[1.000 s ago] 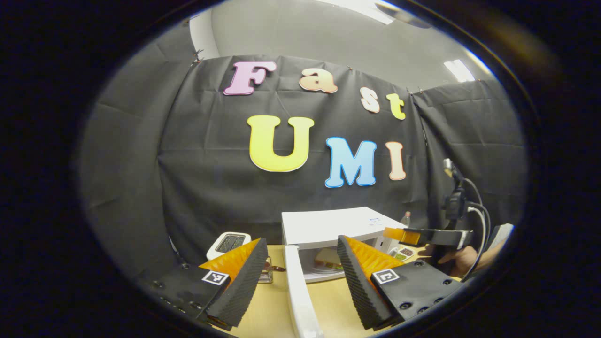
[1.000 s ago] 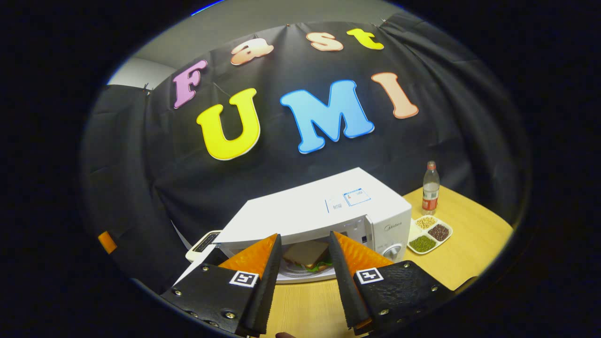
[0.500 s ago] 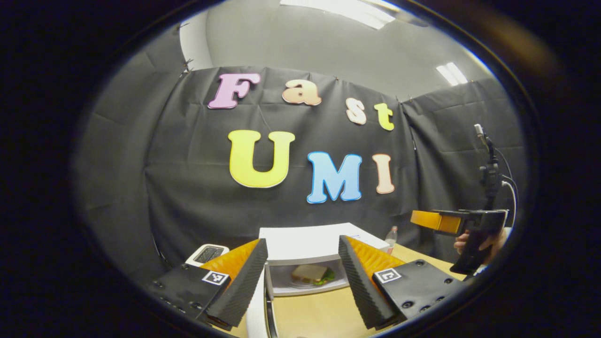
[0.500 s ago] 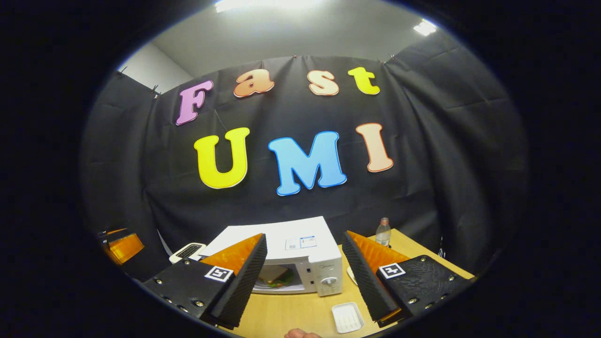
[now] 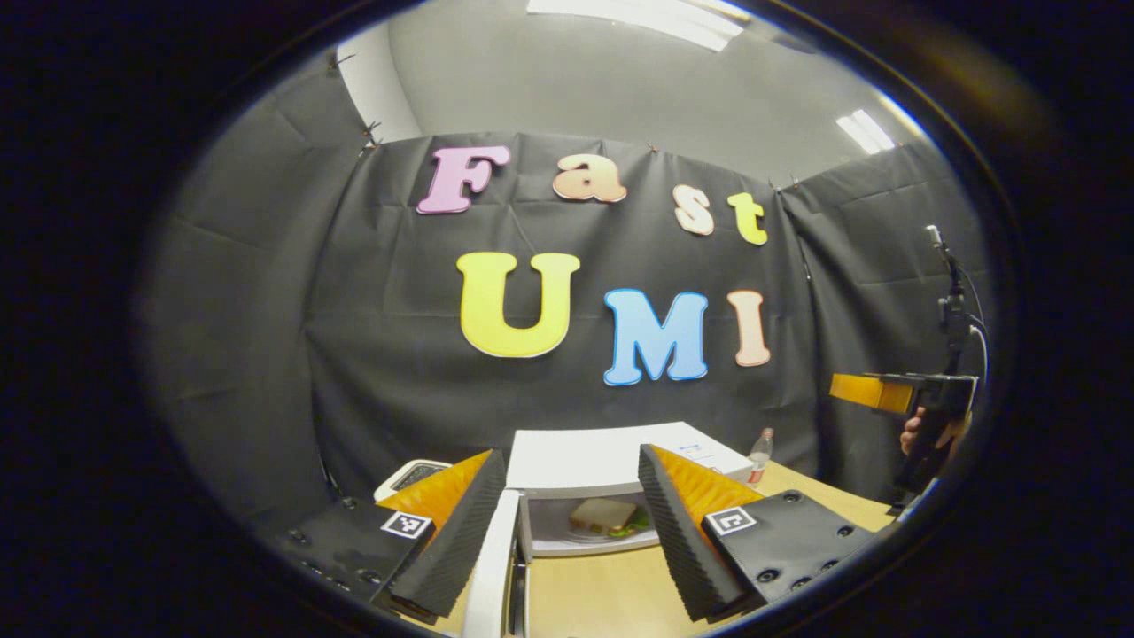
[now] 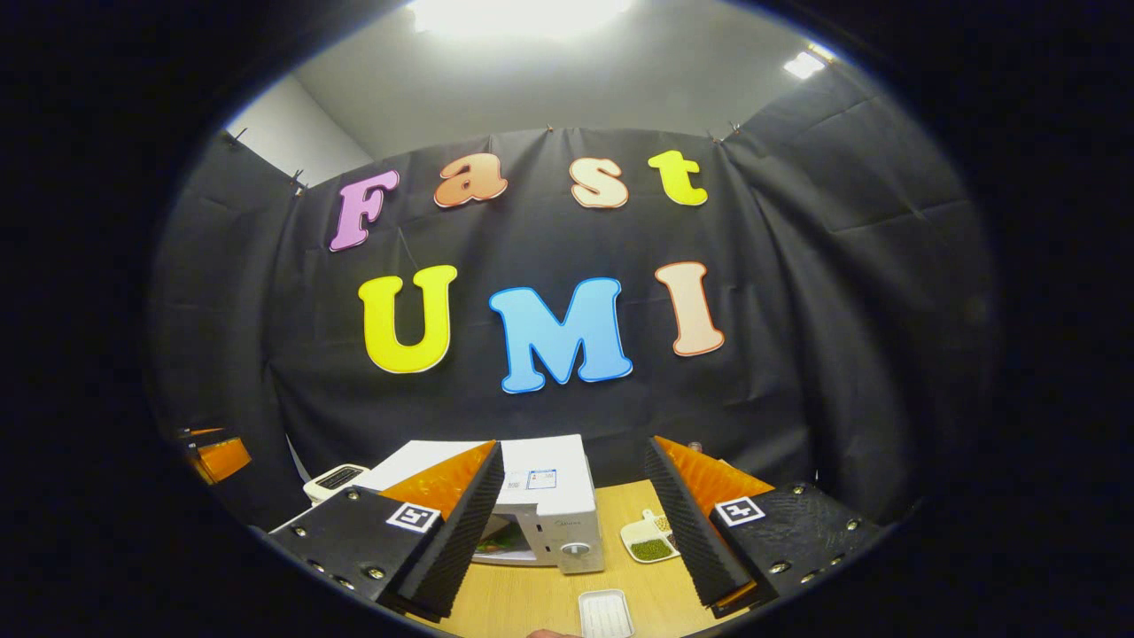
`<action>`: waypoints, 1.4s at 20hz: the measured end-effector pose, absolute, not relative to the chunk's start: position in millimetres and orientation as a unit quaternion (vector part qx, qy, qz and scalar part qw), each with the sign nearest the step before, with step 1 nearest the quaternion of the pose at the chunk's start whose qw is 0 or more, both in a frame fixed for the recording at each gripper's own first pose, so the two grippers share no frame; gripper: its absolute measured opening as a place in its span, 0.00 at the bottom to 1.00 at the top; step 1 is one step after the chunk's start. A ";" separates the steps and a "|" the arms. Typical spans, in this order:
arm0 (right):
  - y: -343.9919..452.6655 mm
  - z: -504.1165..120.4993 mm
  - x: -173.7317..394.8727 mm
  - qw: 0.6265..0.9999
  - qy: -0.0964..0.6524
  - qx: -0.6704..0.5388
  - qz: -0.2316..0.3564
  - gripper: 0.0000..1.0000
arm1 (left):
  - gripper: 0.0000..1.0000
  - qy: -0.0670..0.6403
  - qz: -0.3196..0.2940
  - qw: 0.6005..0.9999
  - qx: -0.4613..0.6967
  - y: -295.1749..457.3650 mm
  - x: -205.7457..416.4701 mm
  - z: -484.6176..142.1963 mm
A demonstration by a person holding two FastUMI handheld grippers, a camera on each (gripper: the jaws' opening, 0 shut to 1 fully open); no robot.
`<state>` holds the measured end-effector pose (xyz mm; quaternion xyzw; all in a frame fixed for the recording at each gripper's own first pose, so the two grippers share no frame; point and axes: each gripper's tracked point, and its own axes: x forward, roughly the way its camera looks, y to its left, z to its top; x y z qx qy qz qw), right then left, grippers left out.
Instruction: Open the microwave oven with the left hand, put the food in, and close the microwave oven.
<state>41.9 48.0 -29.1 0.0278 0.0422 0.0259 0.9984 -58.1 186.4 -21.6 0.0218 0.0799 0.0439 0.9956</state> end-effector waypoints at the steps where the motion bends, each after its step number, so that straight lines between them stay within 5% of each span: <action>1: 44.7 -28.0 44.4 0.999 0.038 0.022 0.025 0.97 | 0.96 0.084 0.054 0.995 0.023 193.6 -62.8 -24.1; 4: 48.9 -20.7 53.5 0.999 0.027 0.020 0.033 0.96 | 0.95 0.114 0.072 0.991 0.020 215.9 -84.1 -38.0; 7: 58.0 -13.8 57.3 0.999 0.012 0.027 0.039 0.97 | 0.11 0.135 0.126 0.982 0.031 256.5 -112.0 -50.4; 16: 88.0 -16.3 56.0 0.998 0.013 0.020 0.061 0.97 | 0.07 0.269 0.113 0.956 0.034 309.3 -209.9 -155.8; 28: 99.1 -10.3 48.7 0.997 0.007 0.017 0.070 0.97 | 0.09 0.296 0.055 0.953 -0.021 244.4 -218.5 -184.2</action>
